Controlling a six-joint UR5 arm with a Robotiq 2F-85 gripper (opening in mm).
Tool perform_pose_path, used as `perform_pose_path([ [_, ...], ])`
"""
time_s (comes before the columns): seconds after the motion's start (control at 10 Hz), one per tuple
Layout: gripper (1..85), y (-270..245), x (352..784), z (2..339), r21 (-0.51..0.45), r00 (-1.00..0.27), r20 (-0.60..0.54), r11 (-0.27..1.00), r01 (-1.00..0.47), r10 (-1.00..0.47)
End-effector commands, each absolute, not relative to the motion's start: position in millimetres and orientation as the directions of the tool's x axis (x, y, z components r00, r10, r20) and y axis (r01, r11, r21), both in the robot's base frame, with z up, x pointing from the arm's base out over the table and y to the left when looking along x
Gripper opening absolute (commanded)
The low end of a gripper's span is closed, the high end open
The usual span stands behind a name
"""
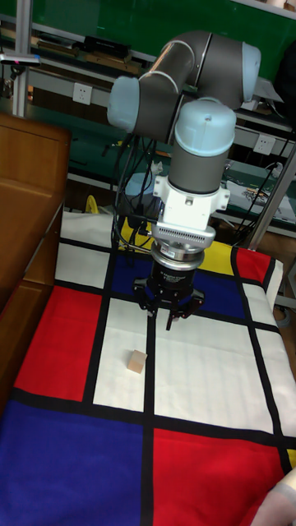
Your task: Put the object on the shelf
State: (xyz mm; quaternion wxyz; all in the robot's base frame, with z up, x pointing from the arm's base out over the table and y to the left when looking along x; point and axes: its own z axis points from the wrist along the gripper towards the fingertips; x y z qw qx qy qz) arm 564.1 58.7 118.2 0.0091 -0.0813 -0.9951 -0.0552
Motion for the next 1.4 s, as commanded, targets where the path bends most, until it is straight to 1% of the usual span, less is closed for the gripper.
perform_pose_path([
  [0.0,30.3,62.8,566.3,110.1,0.123,-0.984,0.002,0.977,0.176,0.177],
  [0.3,30.3,62.4,564.0,109.8,0.114,-0.985,0.011,0.978,0.175,0.175],
  [0.6,28.3,62.1,560.0,112.1,0.11,-0.984,0.033,0.978,0.178,0.175],
  [0.7,25.3,65.5,555.6,113.2,0.135,-0.982,0.046,0.973,0.185,0.181],
  [0.8,24.0,72.7,552.4,116.4,0.182,-0.982,0.06,0.965,0.188,0.18],
  [1.0,24.0,74.6,554.1,118.8,0.177,-0.976,0.072,0.96,0.217,0.207],
  [1.3,23.7,68.4,551.6,117.2,0.15,-0.979,0.072,0.969,0.198,0.189],
])
